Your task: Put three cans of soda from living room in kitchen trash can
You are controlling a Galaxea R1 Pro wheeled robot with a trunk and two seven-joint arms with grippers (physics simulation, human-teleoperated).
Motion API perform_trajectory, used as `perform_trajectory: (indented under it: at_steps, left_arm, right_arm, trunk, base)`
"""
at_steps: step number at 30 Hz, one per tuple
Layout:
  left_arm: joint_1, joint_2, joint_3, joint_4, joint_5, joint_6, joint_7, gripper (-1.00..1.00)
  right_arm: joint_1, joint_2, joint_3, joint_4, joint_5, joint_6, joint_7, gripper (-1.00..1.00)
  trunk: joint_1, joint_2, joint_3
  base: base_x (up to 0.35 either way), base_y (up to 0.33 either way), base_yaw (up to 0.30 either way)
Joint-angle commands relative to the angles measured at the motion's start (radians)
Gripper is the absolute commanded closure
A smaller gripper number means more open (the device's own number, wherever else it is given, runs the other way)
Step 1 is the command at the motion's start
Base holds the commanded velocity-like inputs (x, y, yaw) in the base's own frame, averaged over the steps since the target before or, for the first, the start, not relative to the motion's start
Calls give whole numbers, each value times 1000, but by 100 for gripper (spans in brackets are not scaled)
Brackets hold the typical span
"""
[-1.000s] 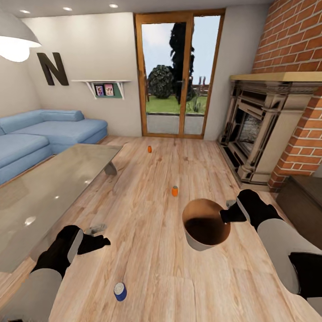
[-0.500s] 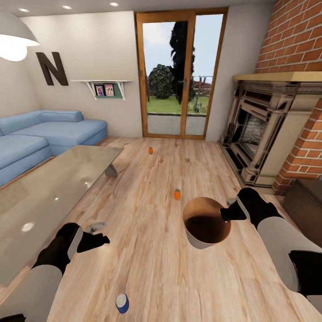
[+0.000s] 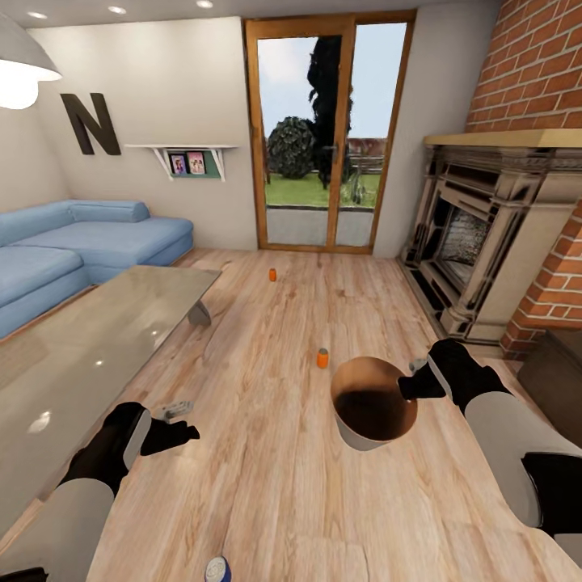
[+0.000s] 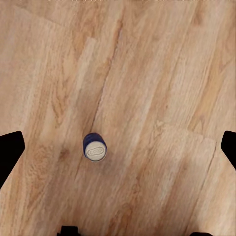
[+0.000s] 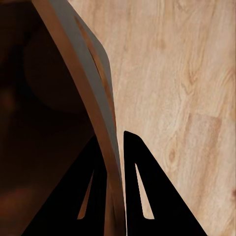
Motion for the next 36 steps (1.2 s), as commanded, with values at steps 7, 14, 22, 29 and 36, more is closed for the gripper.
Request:
perform_trajectory:
  at_steps: [7,14,22,29,36]
  left_arm:
    - [0,-1,0,-1,0,-1,-1,-100]
    - [1,-2,0,-1,0,-1,0,-100]
    - [11,4,6,10,-1,-139,2,-100]
    - [18,7,10,50,3,-216,3,-100]
    - [18,6,10,122,2,-247,1,-100]
  right_arm:
    - [0,1,-3,1,-22,3,5,100]
    - [0,1,-3,3,-22,3,4,100]
    - [0,10,-2,2,-22,3,4,100]
    - [0,28,-2,2,-25,3,4,100]
    - [0,31,-3,8,-26,3,4,100]
  trunk:
    - [0,0,0]
    - [0,0,0]
    - [11,-21,-9]
    - [38,-70,-31]
    - [65,-119,-53]
  base:
    - [159,68,0]
    - [50,16,0]
    - [4,1,0]
    - [0,0,0]
    - [0,0,0]
